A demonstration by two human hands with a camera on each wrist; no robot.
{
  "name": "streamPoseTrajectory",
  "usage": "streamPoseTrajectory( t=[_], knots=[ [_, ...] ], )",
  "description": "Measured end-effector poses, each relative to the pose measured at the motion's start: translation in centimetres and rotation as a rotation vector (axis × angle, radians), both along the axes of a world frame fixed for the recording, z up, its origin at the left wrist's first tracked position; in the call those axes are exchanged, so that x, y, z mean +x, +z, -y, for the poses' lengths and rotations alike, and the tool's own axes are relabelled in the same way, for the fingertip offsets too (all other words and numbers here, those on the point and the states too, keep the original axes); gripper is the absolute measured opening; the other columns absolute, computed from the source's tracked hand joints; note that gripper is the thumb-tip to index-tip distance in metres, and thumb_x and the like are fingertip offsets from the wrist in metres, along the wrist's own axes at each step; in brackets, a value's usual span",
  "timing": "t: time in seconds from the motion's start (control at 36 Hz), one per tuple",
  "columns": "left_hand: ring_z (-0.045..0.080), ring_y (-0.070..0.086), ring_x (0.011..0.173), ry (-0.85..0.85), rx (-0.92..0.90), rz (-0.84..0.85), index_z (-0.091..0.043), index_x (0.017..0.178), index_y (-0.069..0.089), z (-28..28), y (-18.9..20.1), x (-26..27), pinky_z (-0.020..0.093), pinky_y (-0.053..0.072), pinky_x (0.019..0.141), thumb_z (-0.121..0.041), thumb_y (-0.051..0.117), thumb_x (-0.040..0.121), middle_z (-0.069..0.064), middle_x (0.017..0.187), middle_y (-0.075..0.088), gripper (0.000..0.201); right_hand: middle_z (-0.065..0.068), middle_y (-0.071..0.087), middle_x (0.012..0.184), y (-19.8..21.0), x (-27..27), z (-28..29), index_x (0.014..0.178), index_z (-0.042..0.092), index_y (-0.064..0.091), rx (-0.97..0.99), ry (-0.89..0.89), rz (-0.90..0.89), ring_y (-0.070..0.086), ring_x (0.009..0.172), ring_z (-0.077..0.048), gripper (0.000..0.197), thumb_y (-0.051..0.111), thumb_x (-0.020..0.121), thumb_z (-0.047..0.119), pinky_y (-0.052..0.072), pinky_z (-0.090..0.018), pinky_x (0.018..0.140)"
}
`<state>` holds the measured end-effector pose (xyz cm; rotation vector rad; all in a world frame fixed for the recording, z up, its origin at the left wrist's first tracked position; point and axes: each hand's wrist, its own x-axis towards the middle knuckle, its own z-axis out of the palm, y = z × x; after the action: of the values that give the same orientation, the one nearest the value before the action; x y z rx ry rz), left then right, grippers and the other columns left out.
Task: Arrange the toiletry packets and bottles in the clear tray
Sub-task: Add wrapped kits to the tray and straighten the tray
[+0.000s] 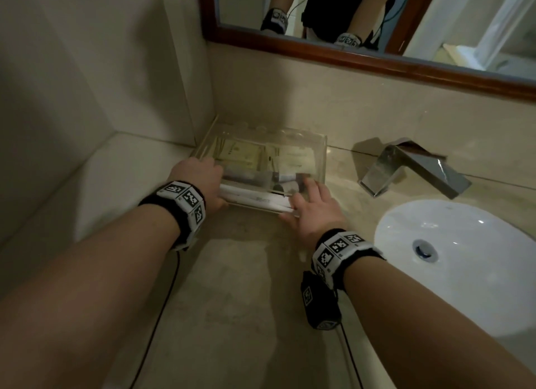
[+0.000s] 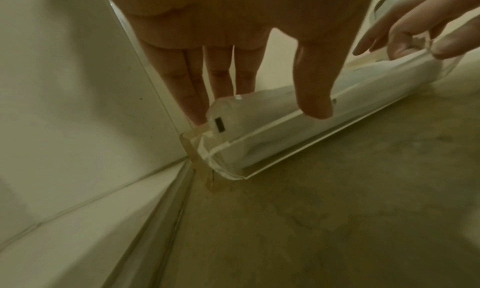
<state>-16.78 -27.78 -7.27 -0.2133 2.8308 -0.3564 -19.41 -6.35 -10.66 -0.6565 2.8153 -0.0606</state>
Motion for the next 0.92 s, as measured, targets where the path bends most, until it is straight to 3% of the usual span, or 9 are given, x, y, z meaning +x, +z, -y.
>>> streamPoseTrajectory(
  t=[0.14,0.25,0.36,0.53,0.64,0.75,0.83,0.92],
  knots=[
    [0.028,0.054,0.113,0.016,0.013,-0.02,-0.018,0.122,0.048,0.0,-0.1,-0.4,0.035,0.047,0.087,-0.058,0.058,0.079,0.007,0.125,0.05,0.06,-0.006,0.02,0.15,0.0,0.3,0.2,0.128,0.022,0.044,-0.076,-0.011,-0.123,0.025,0.135,-0.026,0.044,0.043,0.093,0.048,0.026,-0.042,0.11],
    [0.028,0.054,0.113,0.011,0.007,-0.02,-0.019,0.122,0.049,0.0,-0.3,-0.7,0.035,0.047,0.087,-0.059,0.057,0.079,0.006,0.125,0.051,0.06,-0.006,0.024,0.147,0.2,-0.2,0.4,0.125,0.024,0.047,-0.06,0.024,-0.13,0.025,0.134,-0.027,0.04,0.045,0.092,0.047,0.025,-0.043,0.111],
    [0.026,0.055,0.112,-0.024,-0.037,-0.003,-0.02,0.123,0.049,0.3,0.0,-1.2,0.034,0.046,0.085,-0.065,0.048,0.081,0.005,0.125,0.052,0.061,-0.007,0.028,0.143,0.6,-0.6,0.2,0.122,0.023,0.049,-0.021,0.055,-0.093,0.025,0.132,-0.027,0.038,0.043,0.093,0.047,0.033,-0.042,0.106],
    [0.026,0.061,0.105,-0.053,-0.048,0.055,-0.023,0.116,0.059,1.5,1.0,-2.1,0.034,0.05,0.081,-0.032,0.049,0.09,0.003,0.118,0.06,0.028,-0.005,0.039,0.129,0.9,-0.7,0.4,0.12,0.016,0.039,-0.113,-0.009,-0.116,0.035,0.119,-0.024,0.044,0.055,0.088,0.042,0.039,-0.034,0.098],
    [0.027,0.062,0.104,-0.022,-0.05,0.04,-0.025,0.115,0.06,1.7,1.1,-2.8,0.033,0.049,0.081,-0.025,0.052,0.09,0.003,0.115,0.064,0.026,-0.003,0.042,0.127,1.1,-1.2,0.4,0.121,0.018,0.042,-0.1,-0.009,-0.07,0.035,0.118,-0.023,0.046,0.058,0.086,0.044,0.038,-0.035,0.099],
    [0.026,0.064,0.098,-0.032,-0.103,0.048,-0.017,0.113,0.056,1.9,0.9,-3.6,0.029,0.045,0.07,-0.026,0.059,0.088,0.007,0.107,0.066,0.027,0.002,0.043,0.132,1.4,-1.9,0.7,0.13,0.021,0.036,-0.128,-0.057,-0.014,0.035,0.12,-0.021,0.06,0.064,0.082,0.044,0.037,-0.035,0.101],
    [0.025,0.065,0.093,-0.031,-0.122,0.038,-0.019,0.116,0.053,2.0,0.5,-4.0,0.026,0.04,0.064,-0.031,0.063,0.084,0.006,0.101,0.067,0.035,0.001,0.036,0.143,1.5,-2.3,0.9,0.144,0.023,0.022,-0.107,-0.054,0.012,0.029,0.13,-0.023,0.076,0.062,0.083,0.045,0.033,-0.037,0.108],
    [0.025,0.065,0.09,-0.035,-0.129,0.008,-0.023,0.117,0.053,2.0,-0.3,-4.1,0.026,0.04,0.062,-0.033,0.061,0.083,0.004,0.101,0.067,0.037,0.0,0.034,0.144,1.5,-2.5,0.9,0.146,0.024,0.021,-0.027,-0.017,0.009,0.027,0.13,-0.025,0.074,0.058,0.086,0.047,0.032,-0.038,0.109]
  ],
)
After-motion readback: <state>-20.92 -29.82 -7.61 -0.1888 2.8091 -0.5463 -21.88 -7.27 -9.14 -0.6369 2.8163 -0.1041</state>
